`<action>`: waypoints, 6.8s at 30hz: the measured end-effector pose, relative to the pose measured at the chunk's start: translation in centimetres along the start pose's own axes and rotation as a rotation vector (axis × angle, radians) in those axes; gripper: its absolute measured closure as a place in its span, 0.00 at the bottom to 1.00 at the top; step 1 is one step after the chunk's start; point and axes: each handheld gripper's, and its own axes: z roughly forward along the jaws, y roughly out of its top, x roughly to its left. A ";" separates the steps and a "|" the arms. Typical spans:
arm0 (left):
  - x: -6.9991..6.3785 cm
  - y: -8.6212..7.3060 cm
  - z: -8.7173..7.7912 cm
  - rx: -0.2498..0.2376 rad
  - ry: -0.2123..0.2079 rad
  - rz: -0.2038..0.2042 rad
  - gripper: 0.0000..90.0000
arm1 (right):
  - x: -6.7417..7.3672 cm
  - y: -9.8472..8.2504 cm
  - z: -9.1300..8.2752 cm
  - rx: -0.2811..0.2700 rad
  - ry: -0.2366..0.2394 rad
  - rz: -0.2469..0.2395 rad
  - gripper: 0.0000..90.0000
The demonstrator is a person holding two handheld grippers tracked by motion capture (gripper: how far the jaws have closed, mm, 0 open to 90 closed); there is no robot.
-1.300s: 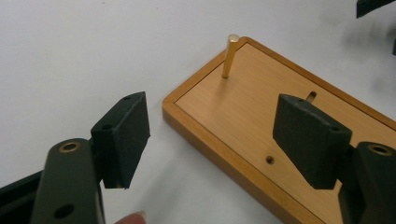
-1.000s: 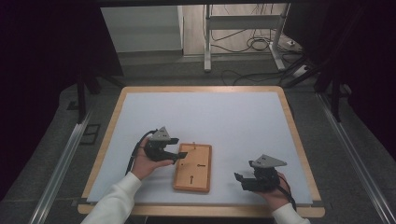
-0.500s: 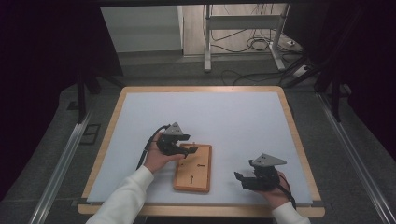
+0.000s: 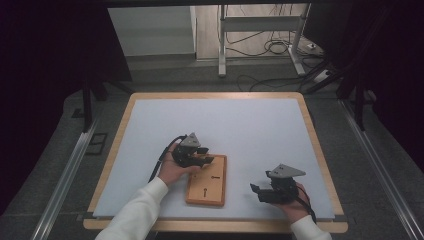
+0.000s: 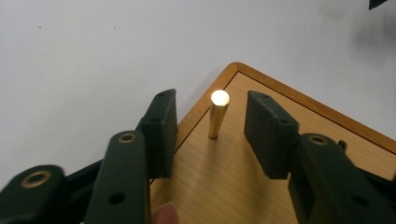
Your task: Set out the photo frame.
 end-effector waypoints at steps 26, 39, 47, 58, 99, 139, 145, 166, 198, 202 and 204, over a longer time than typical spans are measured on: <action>0.2 0.1 0.4 -0.002 -0.036 -0.037 0.93 | -0.2 0.0 0.0 -0.003 -0.023 0.001 0.27; 0.7 0.4 0.3 0.031 -0.065 -0.057 0.93 | 1.9 0.8 -0.3 -0.034 -0.015 -0.110 0.23; 1.0 0.6 0.4 0.045 -0.091 -0.088 0.92 | 4.9 1.4 0.0 -0.043 0.023 -0.234 0.20; 1.8 0.6 0.5 0.054 -0.139 -0.113 0.92 | 8.8 1.6 1.3 -0.019 0.050 -0.371 0.15; 3.1 1.1 0.9 0.060 -0.171 -0.213 0.94 | 12.8 3.3 4.5 -0.087 -0.140 -0.609 0.31; 3.9 0.1 -1.3 0.005 -0.059 -0.215 0.47 | 10.3 6.3 3.0 -0.118 -0.104 -0.585 0.54; 4.4 -1.2 -2.8 -0.003 -0.025 -0.232 0.40 | 10.4 6.2 3.1 -0.119 -0.115 -0.586 0.54; 2.6 -4.9 -7.4 0.001 0.058 -0.186 0.39 | 10.3 6.4 3.2 -0.114 -0.117 -0.587 0.54; 0.7 -8.0 -8.8 0.078 0.104 -0.135 0.37 | 8.2 11.3 3.7 -0.058 -0.044 -0.560 0.59; 0.6 -8.1 -8.7 0.079 0.104 -0.134 0.37 | 7.6 12.3 3.8 -0.043 -0.024 -0.542 0.60; 0.7 -8.1 -8.7 0.084 0.102 -0.133 0.37 | 7.5 12.8 3.9 -0.032 -0.019 -0.544 0.60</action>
